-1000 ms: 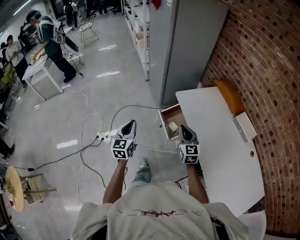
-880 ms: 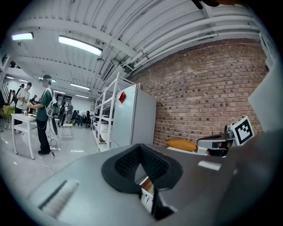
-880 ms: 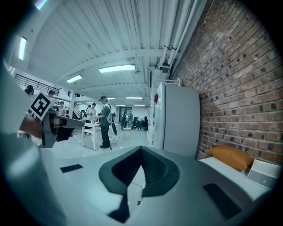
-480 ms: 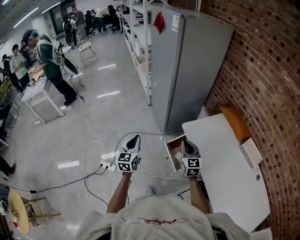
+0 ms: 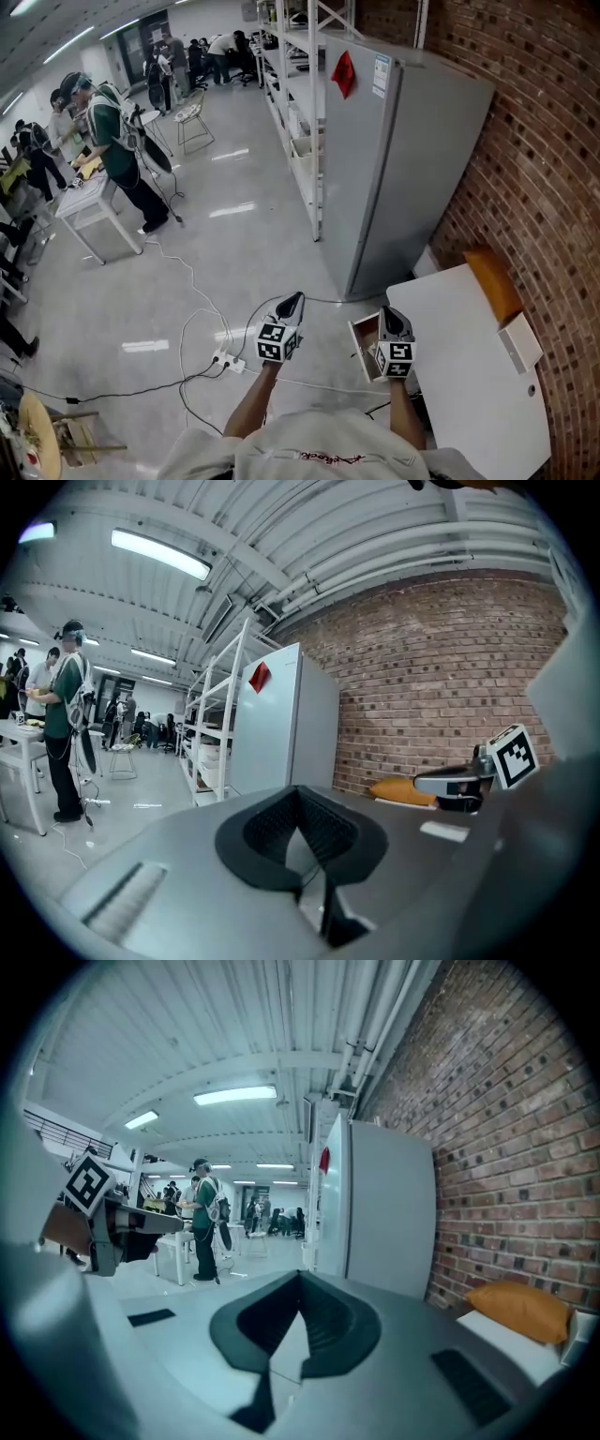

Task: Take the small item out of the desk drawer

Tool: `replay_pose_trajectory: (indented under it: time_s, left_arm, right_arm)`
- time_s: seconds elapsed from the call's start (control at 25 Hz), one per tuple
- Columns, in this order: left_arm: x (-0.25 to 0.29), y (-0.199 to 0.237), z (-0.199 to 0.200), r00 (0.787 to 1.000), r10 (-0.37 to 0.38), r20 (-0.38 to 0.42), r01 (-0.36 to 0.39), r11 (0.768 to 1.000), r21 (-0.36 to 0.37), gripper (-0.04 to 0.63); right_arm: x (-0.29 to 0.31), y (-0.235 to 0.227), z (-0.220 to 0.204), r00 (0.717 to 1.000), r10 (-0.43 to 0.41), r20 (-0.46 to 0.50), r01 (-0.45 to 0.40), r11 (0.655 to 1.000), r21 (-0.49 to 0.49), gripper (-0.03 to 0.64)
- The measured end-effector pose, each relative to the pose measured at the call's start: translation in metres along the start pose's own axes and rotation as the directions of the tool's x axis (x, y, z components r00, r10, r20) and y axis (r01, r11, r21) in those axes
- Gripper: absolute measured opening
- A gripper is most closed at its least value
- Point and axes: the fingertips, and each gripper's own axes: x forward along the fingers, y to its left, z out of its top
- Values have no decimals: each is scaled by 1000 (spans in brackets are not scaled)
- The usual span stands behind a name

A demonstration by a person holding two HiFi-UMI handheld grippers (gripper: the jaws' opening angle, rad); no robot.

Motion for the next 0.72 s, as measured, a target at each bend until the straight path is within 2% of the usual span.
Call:
replay_pose_trajectory:
  time_s: [0.36,0.72]
  left_arm:
    - [21,-13,-1,1000,-16,0,16,1000,-5,9]
    - [22,-48,-26,997,46,-54,-48,998,-41,9]
  right_arm:
    - [5,-9,-15,1000,11,-26,-11,1000,3,11]
    - [-10,-32,-30,995,78,-64,-77,997,17,11]
